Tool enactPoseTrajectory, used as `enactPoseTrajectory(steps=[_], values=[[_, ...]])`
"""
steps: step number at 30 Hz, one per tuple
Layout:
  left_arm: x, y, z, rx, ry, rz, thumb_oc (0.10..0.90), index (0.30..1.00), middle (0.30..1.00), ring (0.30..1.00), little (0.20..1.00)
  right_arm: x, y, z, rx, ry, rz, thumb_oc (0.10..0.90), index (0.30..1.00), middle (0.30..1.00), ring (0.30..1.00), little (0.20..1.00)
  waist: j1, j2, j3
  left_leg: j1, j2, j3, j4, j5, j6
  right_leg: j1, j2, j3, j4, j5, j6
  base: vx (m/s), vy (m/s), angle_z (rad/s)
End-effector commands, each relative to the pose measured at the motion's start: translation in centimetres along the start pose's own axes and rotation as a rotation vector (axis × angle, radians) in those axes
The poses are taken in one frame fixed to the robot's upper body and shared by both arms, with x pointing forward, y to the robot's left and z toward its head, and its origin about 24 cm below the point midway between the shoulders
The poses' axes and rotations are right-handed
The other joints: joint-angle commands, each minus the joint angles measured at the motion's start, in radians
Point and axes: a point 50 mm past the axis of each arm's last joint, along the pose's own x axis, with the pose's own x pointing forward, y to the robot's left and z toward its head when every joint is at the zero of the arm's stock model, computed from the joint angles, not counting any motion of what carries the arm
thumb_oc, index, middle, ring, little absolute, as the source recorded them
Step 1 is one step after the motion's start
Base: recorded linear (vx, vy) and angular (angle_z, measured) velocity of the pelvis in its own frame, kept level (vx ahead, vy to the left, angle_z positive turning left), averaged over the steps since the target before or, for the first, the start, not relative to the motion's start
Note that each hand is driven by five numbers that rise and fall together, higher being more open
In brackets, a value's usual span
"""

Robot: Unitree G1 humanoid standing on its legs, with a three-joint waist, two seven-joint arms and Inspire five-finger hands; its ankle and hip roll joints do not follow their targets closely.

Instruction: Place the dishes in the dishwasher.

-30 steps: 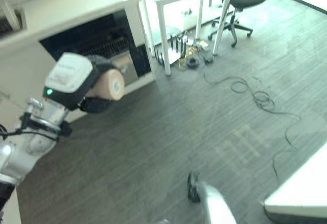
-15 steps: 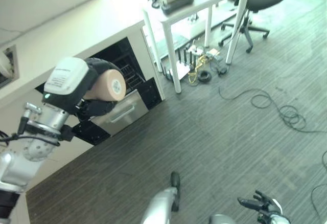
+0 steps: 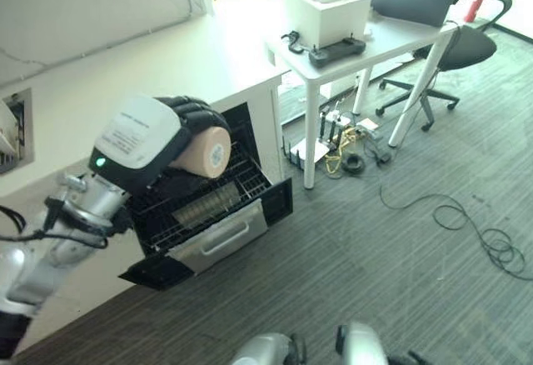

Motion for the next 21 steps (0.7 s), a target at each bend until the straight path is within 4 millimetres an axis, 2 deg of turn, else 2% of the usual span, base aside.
enactPoseTrajectory(steps=[1, 3, 5, 6, 8, 10, 12, 14, 16, 18, 19, 20, 21], values=[[2.2, 6.7, -1.7, -0.011, 0.061, 0.340, 0.400, 0.300, 0.300, 0.300, 0.300, 0.1, -2.9, 1.9, -0.039, -0.068, -0.068, 0.800, 0.900, 0.900, 0.900, 0.900, -0.041, -0.004, -0.007, 0.051, 0.066, -0.052, -0.041, -0.062, -0.091, 0.124, -0.049, 0.088, -0.287, 0.229, 0.092, 0.27, -0.483, 0.70], [2.6, 7.7, -2.2, -0.008, 0.055, 0.351, 0.400, 0.300, 0.300, 0.300, 0.300, 0.1, -3.1, 1.9, -0.047, -0.063, -0.072, 0.800, 0.900, 0.900, 0.900, 0.900, -0.049, -0.017, -0.006, 0.066, 0.075, -0.084, -0.041, -0.088, -0.106, 0.087, -0.080, 0.194, -0.287, 0.250, 0.122, 0.24, -0.401, 0.94], [2.4, 8.2, -2.7, -0.009, 0.051, 0.364, 0.400, 0.300, 0.300, 0.300, 0.300, 0.1, -3.1, 2.2, -0.120, -0.079, -0.058, 0.800, 0.900, 0.900, 0.900, 0.900, -0.040, -0.017, -0.008, 0.075, 0.107, -0.093, -0.041, -0.082, -0.124, 0.103, -0.074, 0.200, -0.287, 0.223, 0.135, 0.26, -0.516, 0.94], [1.5, 8.5, -2.8, -0.016, 0.051, 0.388, 0.400, 0.300, 0.300, 0.300, 0.300, 0.1, -2.6, 2.9, -0.235, -0.109, -0.029, 0.800, 0.900, 0.900, 0.900, 0.900, -0.007, -0.034, -0.024, 0.083, 0.162, -0.092, -0.041, -0.073, -0.167, 0.146, -0.070, 0.126, -0.287, 0.162, 0.131, 0.29, -0.747, 0.58], [0.9, 8.4, -2.3, -0.017, 0.056, 0.393, 0.400, 0.300, 0.300, 0.300, 0.300, 0.2, -2.8, 3.6, -0.223, -0.120, -0.045, 0.800, 0.900, 0.900, 0.900, 0.900, 0.013, -0.041, -0.030, 0.065, 0.225, -0.071, -0.041, -0.034, -0.196, 0.169, -0.061, 0.071, -0.287, 0.125, 0.103, 0.15, -0.573, 0.39], [0.6, 8.3, -2.1, -0.017, 0.054, 0.395, 0.400, 0.300, 0.300, 0.300, 0.300, 0.2, -3.1, 4.2, -0.217, -0.129, -0.057, 0.800, 0.900, 0.900, 0.900, 0.900, 0.018, -0.040, -0.029, 0.043, 0.257, -0.062, -0.041, 0.001, -0.210, 0.180, -0.048, 0.053, -0.287, 0.105, 0.081, 0.03, -0.329, 0.59], [0.6, 8.5, -1.6, -0.025, 0.033, 0.417, 0.400, 0.300, 0.300, 0.300, 0.300, 0.2, -3.9, 4.8, -0.204, -0.132, -0.078, 0.800, 0.900, 0.900, 0.900, 0.900, 0.020, -0.038, -0.028, 0.004, 0.288, -0.026, -0.041, 0.075, -0.230, 0.194, -0.029, 0.018, -0.287, 0.076, 0.049, 0.03, -0.343, 0.68], [0.7, 8.5, -1.4, -0.032, 0.020, 0.434, 0.400, 0.300, 0.300, 0.300, 0.300, 0.2, -4.3, 4.8, -0.208, -0.125, -0.082, 0.800, 0.900, 0.900, 0.900, 0.900, 0.017, -0.035, -0.030, -0.010, 0.291, 0.010, -0.041, 0.122, -0.241, 0.202, -0.026, -0.008, -0.287, 0.060, 0.035, 0.04, -0.222, 0.61], [0.9, 8.2, -0.9, -0.053, -0.013, 0.457, 0.400, 0.300, 0.300, 0.300, 0.300, 0.1, -4.8, 4.4, -0.176, -0.117, -0.099, 0.800, 0.900, 0.900, 0.900, 0.900, 0.013, -0.036, -0.031, -0.018, 0.278, 0.080, -0.041, 0.152, -0.244, 0.216, -0.032, -0.049, -0.287, 0.044, 0.017, 0.04, -0.172, 0.68], [1.0, 7.5, -0.7, -0.067, -0.020, 0.469, 0.400, 0.300, 0.300, 0.300, 0.300, 0.1, -4.9, 4.3, -0.156, -0.114, -0.102, 0.800, 0.900, 0.900, 0.900, 0.900, 0.019, -0.025, -0.025, -0.030, 0.235, 0.083, -0.041, 0.124, -0.239, 0.234, -0.025, -0.072, -0.287, 0.034, 0.015, 0.04, -0.029, 0.65], [0.8, 7.1, -0.6, -0.069, -0.017, 0.474, 0.400, 0.300, 0.300, 0.300, 0.300, 0.1, -4.7, 4.3, -0.158, -0.115, -0.096, 0.800, 0.900, 0.900, 0.900, 0.900, 0.027, -0.016, -0.025, -0.045, 0.199, 0.066, -0.041, 0.102, -0.232, 0.236, -0.012, -0.070, -0.287, 0.034, 0.016, 0.01, 0.040, 0.74], [0.7, 6.9, -0.5, -0.073, -0.021, 0.477, 0.400, 0.300, 0.300, 0.300, 0.300, 0.1, -4.5, 4.2, -0.155, -0.115, -0.093, 0.800, 0.900, 0.900, 0.900, 0.900, 0.027, -0.009, -0.027, -0.055, 0.199, 0.075, -0.041, 0.100, -0.230, 0.235, -0.007, -0.078, -0.287, 0.034, 0.016, -0.01, 0.065, 0.51], [0.4, 5.9, 0.0, -0.083, -0.038, 0.482, 0.400, 0.300, 0.300, 0.300, 0.300, 0.1, -4.3, 3.9, -0.135, -0.112, -0.092, 0.800, 0.900, 0.900, 0.900, 0.900, 0.017, -0.005, -0.031, -0.062, 0.232, 0.107, -0.041, 0.106, -0.239, 0.234, -0.004, -0.099, -0.287, 0.032, 0.015, 0.00, 0.091, 0.07]])
